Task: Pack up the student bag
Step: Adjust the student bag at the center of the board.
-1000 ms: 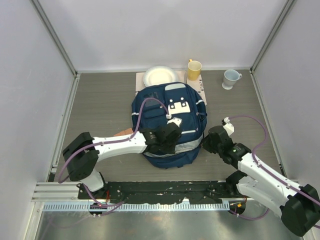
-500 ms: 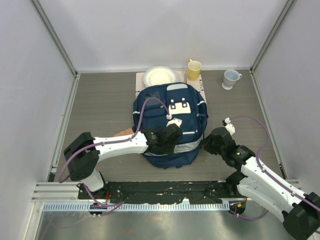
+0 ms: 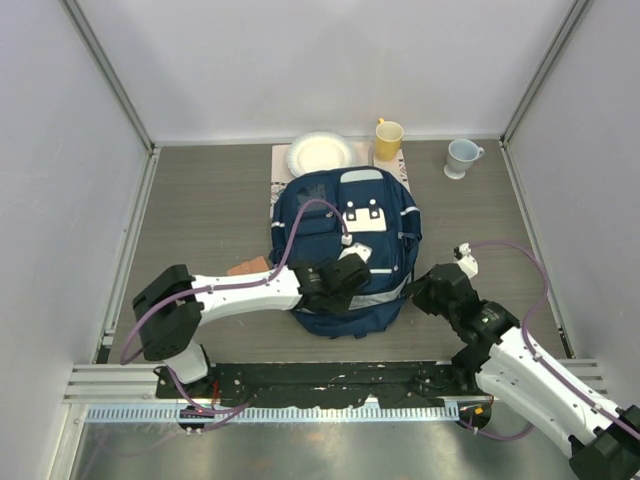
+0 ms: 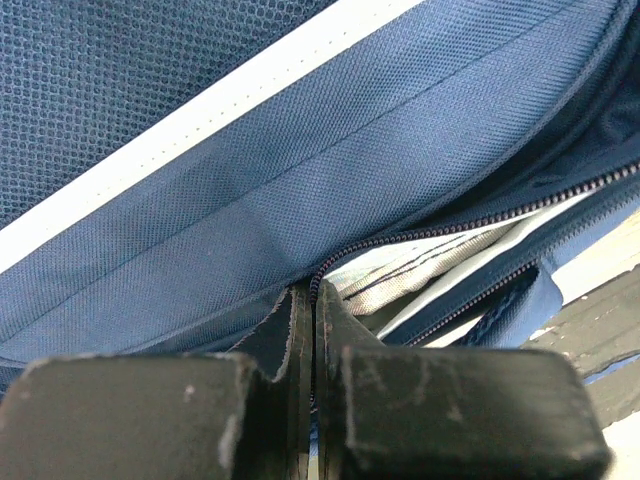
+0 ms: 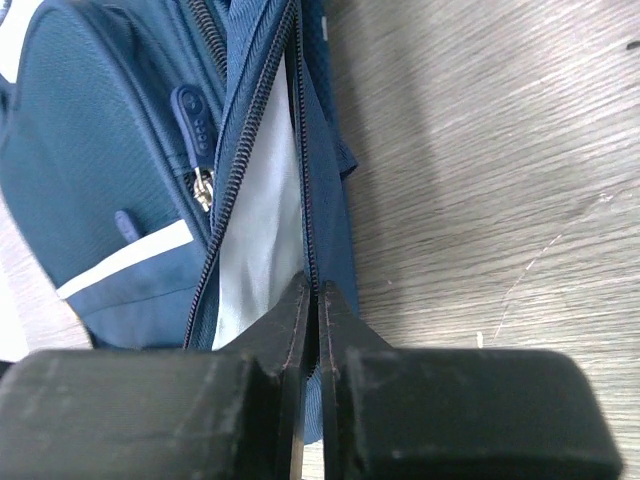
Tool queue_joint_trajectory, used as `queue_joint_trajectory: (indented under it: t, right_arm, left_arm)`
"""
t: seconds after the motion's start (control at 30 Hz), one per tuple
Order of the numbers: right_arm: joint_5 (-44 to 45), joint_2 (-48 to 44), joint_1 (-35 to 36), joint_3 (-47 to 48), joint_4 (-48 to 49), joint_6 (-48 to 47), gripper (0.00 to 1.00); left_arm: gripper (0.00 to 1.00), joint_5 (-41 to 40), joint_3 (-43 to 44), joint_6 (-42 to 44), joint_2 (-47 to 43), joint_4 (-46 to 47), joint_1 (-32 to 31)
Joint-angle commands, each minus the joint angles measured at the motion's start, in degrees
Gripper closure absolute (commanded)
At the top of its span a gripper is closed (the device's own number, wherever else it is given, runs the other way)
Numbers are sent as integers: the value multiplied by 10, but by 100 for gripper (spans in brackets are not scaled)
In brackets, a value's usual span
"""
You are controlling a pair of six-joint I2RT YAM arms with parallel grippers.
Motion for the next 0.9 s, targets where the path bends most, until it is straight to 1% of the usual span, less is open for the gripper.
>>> queue_joint_trajectory:
  t: [0.0,0.1,0.13,0.2,0.3,0.33,0.37,0.4,0.47,0.5,0.53,0.57,0.6,0.67,0.7,0.77,0.83,0.87]
  right_arm:
    - [33,37,1,22,33,13,99]
    - [52,47,1,34,45,9,99]
    - [62,48,0,38,48,2,99]
    - [80,55,0,55,47,-6,99]
    - [118,65,-1,77,27,-18,99]
    - [124,73,-2,82,20,-19,98]
    - [128,77,-4,85,20,-24,78]
    - [126,82,-5,93,18,-26,64]
    - [127,91,-5,102,-2,-22,48]
    - [124,92,-5,110,-11,-18,33]
    - [120,85,-6,113,-31,-13,29]
    - [115,78,-5,114,-40,-7,26]
    - [98,69,-5,111,-49,4,23]
    - [77,30,-5,102,-64,15,21]
    - [54,19,-5,88,-64,23,21]
    - [32,-2,-5,78,-66,37,20]
    - [2,4,-5,66,-70,47,19]
    - [-4,20,-5,60,-73,51,19]
  left_arm:
    - [100,-28,-23,37,-32,-14,1]
    - [100,13,-20,52,-32,-12,-2]
    - [97,35,-21,66,-34,-6,-2]
    - [91,68,-18,68,-41,1,-4]
    - [62,99,-22,72,-71,12,-8]
    - [43,104,-26,71,-82,15,-9]
    - [38,104,-33,71,-93,21,-8]
    - [35,97,-36,67,-119,22,-8]
    - [26,55,-47,61,-144,19,-8]
    - [18,37,-49,56,-168,17,-7]
    - [16,0,-53,51,-181,15,-7]
    - [14,-15,-56,42,-192,9,-6]
    - [10,-30,-59,39,-213,8,-3]
    - [6,-69,-66,32,-230,3,-2]
    - [2,-81,-69,24,-241,2,4]
    - [0,-112,-77,16,-265,-2,9]
    - [0,-127,-87,5,-288,-3,23]
    - [0,-128,-92,1,-295,-3,29]
